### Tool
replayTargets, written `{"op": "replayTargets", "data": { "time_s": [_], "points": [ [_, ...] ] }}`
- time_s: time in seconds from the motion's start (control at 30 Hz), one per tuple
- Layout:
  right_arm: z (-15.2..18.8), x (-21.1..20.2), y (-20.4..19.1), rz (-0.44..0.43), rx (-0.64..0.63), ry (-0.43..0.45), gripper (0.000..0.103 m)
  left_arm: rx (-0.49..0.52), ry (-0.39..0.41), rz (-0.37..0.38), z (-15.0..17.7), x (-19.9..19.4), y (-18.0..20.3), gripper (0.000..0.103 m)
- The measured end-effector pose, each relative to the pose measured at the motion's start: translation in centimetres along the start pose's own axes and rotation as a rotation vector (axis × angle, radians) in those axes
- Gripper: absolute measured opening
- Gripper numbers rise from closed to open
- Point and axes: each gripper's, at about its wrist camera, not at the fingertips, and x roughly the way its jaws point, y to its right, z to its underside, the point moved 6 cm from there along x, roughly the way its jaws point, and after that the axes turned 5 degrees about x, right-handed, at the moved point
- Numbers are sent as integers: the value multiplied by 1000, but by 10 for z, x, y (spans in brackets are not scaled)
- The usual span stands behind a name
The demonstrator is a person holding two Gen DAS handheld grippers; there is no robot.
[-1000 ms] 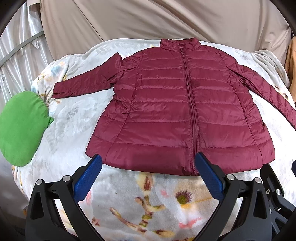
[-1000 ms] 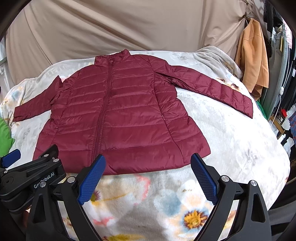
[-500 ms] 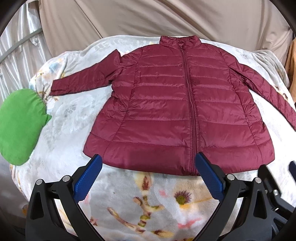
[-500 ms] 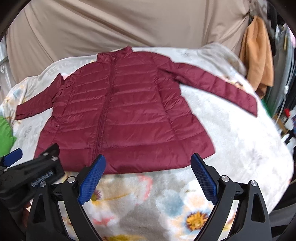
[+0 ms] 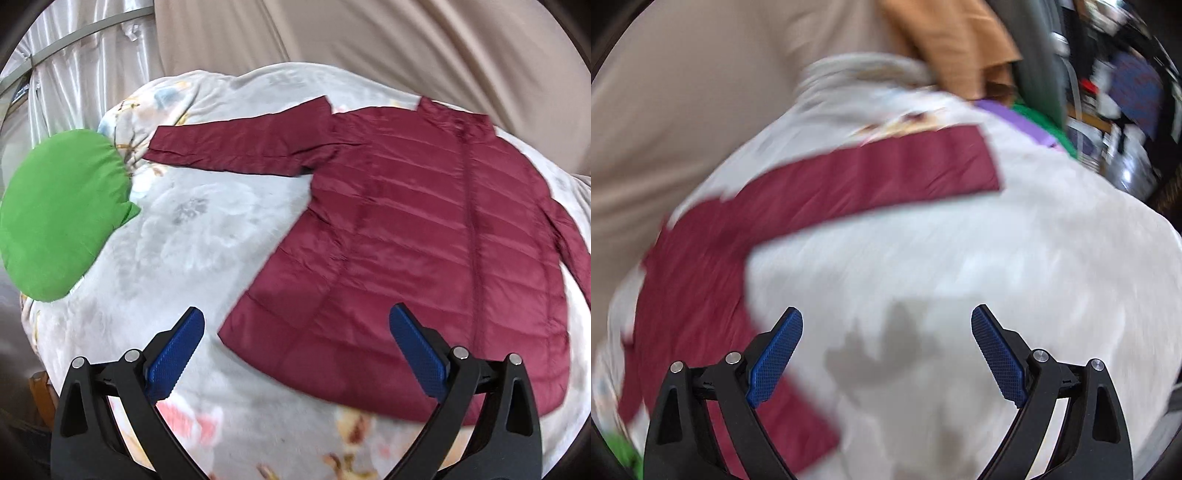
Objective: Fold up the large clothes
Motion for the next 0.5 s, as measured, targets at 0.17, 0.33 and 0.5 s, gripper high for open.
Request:
{"op": "replayTargets", "data": {
  "time_s": [0.17, 0.33, 0.5],
  "points": [
    [-72, 59, 39, 49, 126, 51, 90, -45, -1, 11, -24, 31, 9, 98],
    [-102, 111, 63, 60, 273, 45, 90, -90, 18, 30, -48, 52, 24, 98],
    [-112, 136, 42, 16, 274, 29, 24, -92, 21, 49, -67, 69, 40, 98]
  ]
}}
